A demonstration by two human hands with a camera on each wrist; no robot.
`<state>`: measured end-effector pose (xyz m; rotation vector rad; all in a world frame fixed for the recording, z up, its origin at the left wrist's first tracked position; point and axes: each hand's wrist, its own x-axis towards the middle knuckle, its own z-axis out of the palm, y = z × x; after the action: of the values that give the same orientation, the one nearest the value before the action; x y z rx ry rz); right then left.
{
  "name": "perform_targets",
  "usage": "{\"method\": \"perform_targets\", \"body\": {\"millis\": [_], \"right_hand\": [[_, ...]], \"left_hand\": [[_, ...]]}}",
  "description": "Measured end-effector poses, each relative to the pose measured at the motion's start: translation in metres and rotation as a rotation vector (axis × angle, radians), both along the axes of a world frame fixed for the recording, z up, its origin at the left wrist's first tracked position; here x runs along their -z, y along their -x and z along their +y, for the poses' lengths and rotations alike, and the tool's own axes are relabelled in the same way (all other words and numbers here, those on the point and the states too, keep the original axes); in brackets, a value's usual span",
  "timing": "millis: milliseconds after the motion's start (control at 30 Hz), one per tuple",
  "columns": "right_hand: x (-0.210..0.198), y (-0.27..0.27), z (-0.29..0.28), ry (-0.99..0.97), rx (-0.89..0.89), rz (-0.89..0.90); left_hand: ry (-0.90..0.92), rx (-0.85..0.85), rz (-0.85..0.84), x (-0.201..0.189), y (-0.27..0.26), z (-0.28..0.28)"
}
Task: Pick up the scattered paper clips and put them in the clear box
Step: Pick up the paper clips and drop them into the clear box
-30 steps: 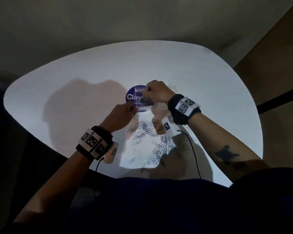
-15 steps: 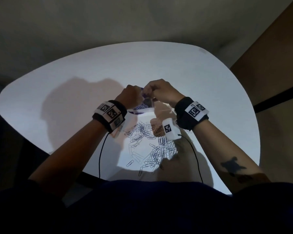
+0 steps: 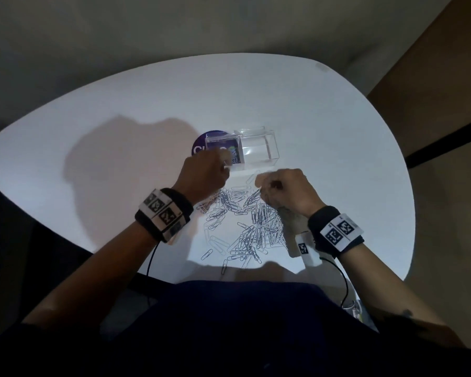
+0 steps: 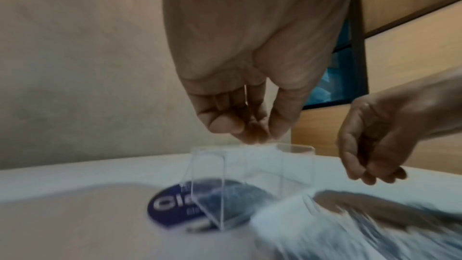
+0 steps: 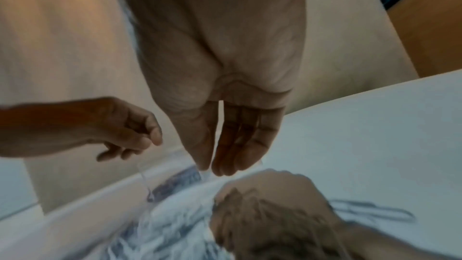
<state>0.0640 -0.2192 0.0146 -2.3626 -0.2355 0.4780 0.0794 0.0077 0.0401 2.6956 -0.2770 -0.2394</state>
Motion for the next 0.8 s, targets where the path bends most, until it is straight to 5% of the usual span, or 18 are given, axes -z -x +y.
{"method": "perform_targets", "body": {"millis": [267,567,800], "right_hand": [[0.024,0.017,0.021,0.207,-0.172,-0.13],[0.023,0.018,0.033,0.337,-0.153,-0.208],[0.03,0.03,0.065,0.327,-0.367,-0.216]], "left_hand": [[-0.102,0.026,0.017,0.05,0.054,0.008],[-0.151,-0.062,-0.005,0.052,0.065,0.021],[-0.123,0.113,-0.048,0.051,0.061,0.011]]}}
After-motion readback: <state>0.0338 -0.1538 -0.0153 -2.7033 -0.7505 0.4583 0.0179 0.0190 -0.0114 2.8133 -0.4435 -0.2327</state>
